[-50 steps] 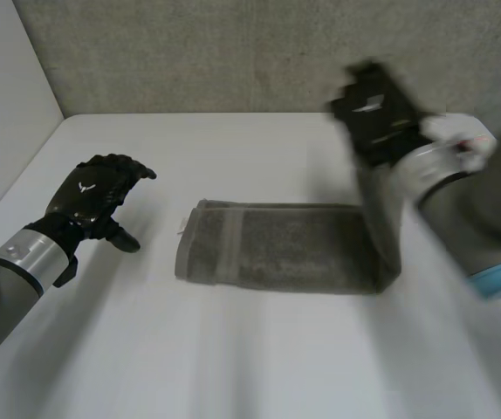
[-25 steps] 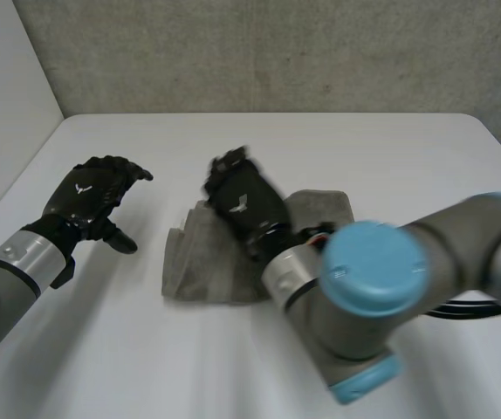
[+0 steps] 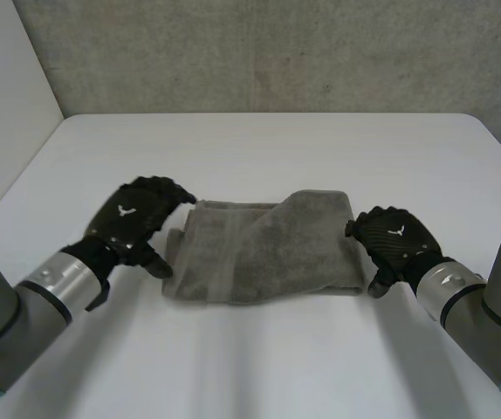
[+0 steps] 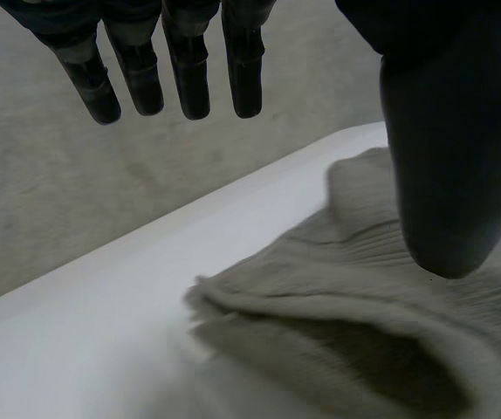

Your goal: Fold the towel.

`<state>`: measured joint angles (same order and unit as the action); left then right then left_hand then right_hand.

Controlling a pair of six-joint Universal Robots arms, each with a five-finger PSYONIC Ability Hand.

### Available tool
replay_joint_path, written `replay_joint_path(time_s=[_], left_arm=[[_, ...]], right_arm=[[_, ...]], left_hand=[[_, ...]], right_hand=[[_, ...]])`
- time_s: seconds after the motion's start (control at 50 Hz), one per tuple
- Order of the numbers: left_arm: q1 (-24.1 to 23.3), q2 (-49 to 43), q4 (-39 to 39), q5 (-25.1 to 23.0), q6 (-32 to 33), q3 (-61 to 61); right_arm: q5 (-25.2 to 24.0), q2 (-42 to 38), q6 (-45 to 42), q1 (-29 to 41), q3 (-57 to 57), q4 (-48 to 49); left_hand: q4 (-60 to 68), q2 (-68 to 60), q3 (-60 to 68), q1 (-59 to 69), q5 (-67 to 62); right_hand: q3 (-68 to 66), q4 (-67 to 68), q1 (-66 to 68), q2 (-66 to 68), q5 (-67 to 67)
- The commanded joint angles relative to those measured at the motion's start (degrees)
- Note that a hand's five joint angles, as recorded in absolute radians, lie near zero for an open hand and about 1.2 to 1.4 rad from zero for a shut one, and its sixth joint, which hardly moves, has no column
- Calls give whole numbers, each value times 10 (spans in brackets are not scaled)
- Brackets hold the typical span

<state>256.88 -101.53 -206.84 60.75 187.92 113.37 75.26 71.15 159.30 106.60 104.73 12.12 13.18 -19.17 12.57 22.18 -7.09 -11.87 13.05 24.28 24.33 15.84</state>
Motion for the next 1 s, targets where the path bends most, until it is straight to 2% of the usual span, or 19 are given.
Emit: replay_joint_path(time_s=[0.02,0.1,0.14,0.16,0.2,0.22,0.24,0.26,0.28,0.38,0.46,0.56,0.64,0.68,0.7,0.74,0.76,0.8,1.0], left_arm=[[-44,15,0,2,4,15],[-45,18,-1,5,5,17],[-41,18,-1,5,5,17],[-38,17,-2,5,5,17],[-35,17,-2,5,5,17],[-35,17,-2,5,5,17],[-31,17,-2,5,5,17],[-27,17,-2,5,5,17],[-27,17,-2,5,5,17],[-19,18,-2,6,5,17],[-16,19,-3,6,5,16],[-14,19,-5,6,5,15],[-9,20,-6,7,5,15],[-7,20,-6,7,5,14],[-7,20,-6,7,5,14],[2,26,-7,9,5,13],[2,26,-7,9,5,13],[9,31,-7,9,5,12],[78,96,-2,10,-20,-16]], right_arm=[[-11,-23,46,4,-4,10],[-12,-36,50,4,-7,11],[-12,-53,50,4,-10,15],[-12,-53,50,4,-10,15],[-10,-63,49,4,-15,15],[-10,-63,49,4,-16,15],[-8,-65,50,3,-18,13],[-8,-65,50,3,-18,13],[-7,-65,46,0,-18,13],[-13,-44,30,-36,-9,-4],[-13,28,-25,-70,-11,-39],[-12,75,-73,-64,-48,-68],[-13,86,-71,-26,-83,-75],[-15,73,-66,36,-118,-69],[-15,73,-66,36,-118,-69],[-6,25,-71,112,-159,-69],[-6,25,-71,113,-159,-69],[-6,-36,-70,187,-209,-65],[-8,-140,-68,302,-238,22]], left_hand=[[-32,19,-26,-49,-2],[-32,19,-26,-49,-2],[-32,19,-26,-49,-2],[-32,19,-26,-49,-2],[-32,19,-26,-49,-2],[-32,19,-26,-49,-2],[-32,19,-26,-49,-2],[-32,19,-26,-49,-2],[-32,19,-26,-49,-2],[-32,19,-26,-49,-2],[-32,19,-26,-49,-2],[-32,21,-26,-51,0],[-32,21,-26,-51,0],[-32,21,-26,-51,0],[-32,21,-26,-51,0],[-32,21,-26,-51,0],[-32,21,-26,-51,0],[-32,21,-26,-51,0],[-32,22,-26,-52,1]], right_hand=[[19,-31,90,89,74],[19,-31,156,155,140],[19,-31,288,287,272],[19,-31,289,288,273],[19,-31,419,419,403],[19,-31,420,419,404],[19,-31,498,498,482],[19,-31,499,498,483],[19,-31,557,556,541],[19,-31,557,557,542],[19,-31,557,557,542],[19,-31,557,557,542],[19,-31,557,557,542],[19,-31,557,557,542],[19,-31,557,557,542],[19,-31,557,557,542],[19,-31,557,557,542],[19,-31,557,557,542],[19,-31,557,557,542]])
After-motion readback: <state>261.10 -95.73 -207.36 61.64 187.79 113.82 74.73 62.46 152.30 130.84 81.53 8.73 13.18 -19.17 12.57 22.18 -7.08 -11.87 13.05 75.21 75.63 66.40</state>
